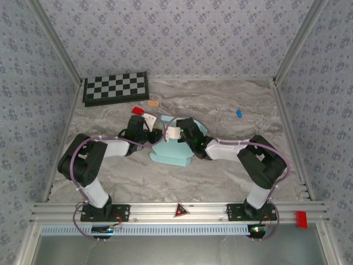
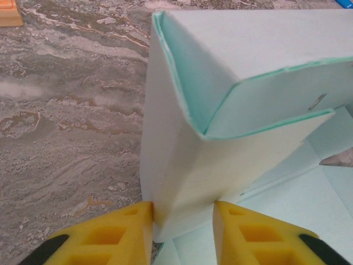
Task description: Fold the paper box
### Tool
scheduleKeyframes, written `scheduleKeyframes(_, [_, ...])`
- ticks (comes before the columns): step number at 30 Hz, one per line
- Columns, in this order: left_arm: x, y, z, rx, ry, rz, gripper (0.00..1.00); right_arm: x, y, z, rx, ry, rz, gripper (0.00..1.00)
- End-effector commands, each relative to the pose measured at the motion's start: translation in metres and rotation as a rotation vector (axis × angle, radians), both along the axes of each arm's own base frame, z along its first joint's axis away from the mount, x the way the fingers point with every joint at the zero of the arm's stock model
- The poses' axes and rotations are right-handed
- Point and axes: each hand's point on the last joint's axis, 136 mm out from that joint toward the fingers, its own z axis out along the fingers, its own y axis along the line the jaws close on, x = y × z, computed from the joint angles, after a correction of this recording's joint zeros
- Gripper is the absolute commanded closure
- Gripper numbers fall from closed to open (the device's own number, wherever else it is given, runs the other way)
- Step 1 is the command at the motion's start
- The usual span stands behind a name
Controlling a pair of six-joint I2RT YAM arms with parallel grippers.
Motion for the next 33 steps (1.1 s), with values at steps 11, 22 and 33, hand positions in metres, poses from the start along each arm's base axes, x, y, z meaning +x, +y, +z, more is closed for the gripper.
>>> scheduleKeyframes(11, [0.028, -0.001, 0.018, -0.024, -0.088, 0.063, 0.61, -0.014, 0.007, -0.025, -0.046, 0.067, 0.053, 1.0])
scheduleKeyframes(22, [0.04, -0.008, 0.025, -0.03, -0.123, 0.01, 0.57, -0.016, 0.011, -0.03, -0.053, 0.11, 0.077, 1.0])
scheduleKeyframes(33, [0.04, -0.009, 0.011, -0.032, -0.077, 0.004, 0.7, -0.01, 0.011, -0.026, -0.044, 0.107, 0.062, 1.0])
